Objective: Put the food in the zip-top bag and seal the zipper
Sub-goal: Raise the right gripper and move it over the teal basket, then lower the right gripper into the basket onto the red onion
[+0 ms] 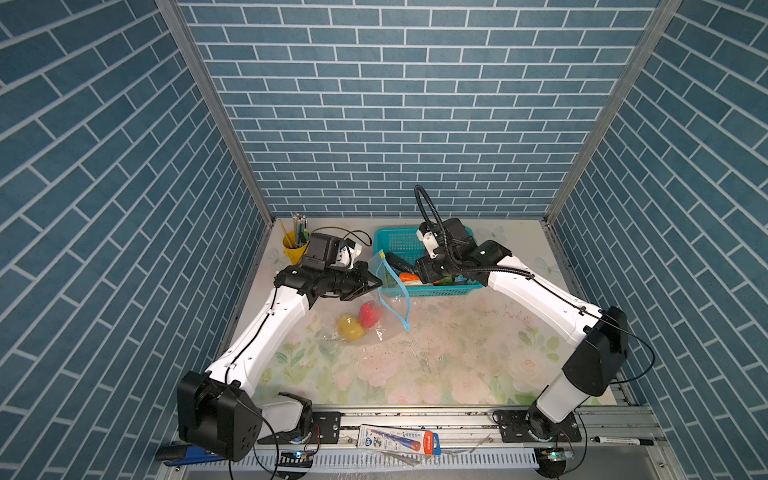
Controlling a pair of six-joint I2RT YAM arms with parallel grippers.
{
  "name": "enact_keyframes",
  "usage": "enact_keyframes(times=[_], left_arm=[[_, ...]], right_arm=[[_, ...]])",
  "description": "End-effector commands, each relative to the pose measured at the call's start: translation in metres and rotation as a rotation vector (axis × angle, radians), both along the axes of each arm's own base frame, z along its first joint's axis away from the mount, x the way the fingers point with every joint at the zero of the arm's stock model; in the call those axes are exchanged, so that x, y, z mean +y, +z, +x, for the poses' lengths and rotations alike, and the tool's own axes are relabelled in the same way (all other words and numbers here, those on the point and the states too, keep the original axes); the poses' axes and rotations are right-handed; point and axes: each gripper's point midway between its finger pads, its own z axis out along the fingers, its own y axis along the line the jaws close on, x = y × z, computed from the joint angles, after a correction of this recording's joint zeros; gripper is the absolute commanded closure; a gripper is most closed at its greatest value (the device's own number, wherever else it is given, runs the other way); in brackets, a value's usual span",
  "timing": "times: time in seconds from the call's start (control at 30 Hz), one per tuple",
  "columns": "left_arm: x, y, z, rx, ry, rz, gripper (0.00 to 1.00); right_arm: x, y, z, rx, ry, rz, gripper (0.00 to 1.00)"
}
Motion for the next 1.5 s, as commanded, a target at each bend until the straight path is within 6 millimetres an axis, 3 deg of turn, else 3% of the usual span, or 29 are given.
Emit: enact_keyframes(times=[0.0, 0.4, 1.07, 1.13, 1.47], left_arm=[[0.002, 0.003, -0.001, -0.022, 0.001, 0.001, 1.00], [0.002, 0.002, -0.001, -0.021, -0.002, 0.001, 1.00], [0.004, 0.000, -0.002, -0.014, -0.004, 0.021, 1.00], [0.004, 0.000, -0.002, -0.016, -0.003, 0.024, 1.00], [0.004, -0.003, 0.001, -0.007, -0.005, 0.031, 1.00]], right_arm=[[-0.022, 0.000, 0.022, -0.054, -0.099, -0.117, 0.32], [-0.031, -0.017, 0.068, -0.093, -0.170, -0.246, 0.20], [-0.033, -0.073, 0.143, -0.026, -0.229, -0.269, 0.19], [-0.034, -0.087, 0.151, -0.001, -0.236, -0.273, 0.19], [-0.044, -0.112, 0.176, 0.023, -0.264, -0.312, 0.16]])
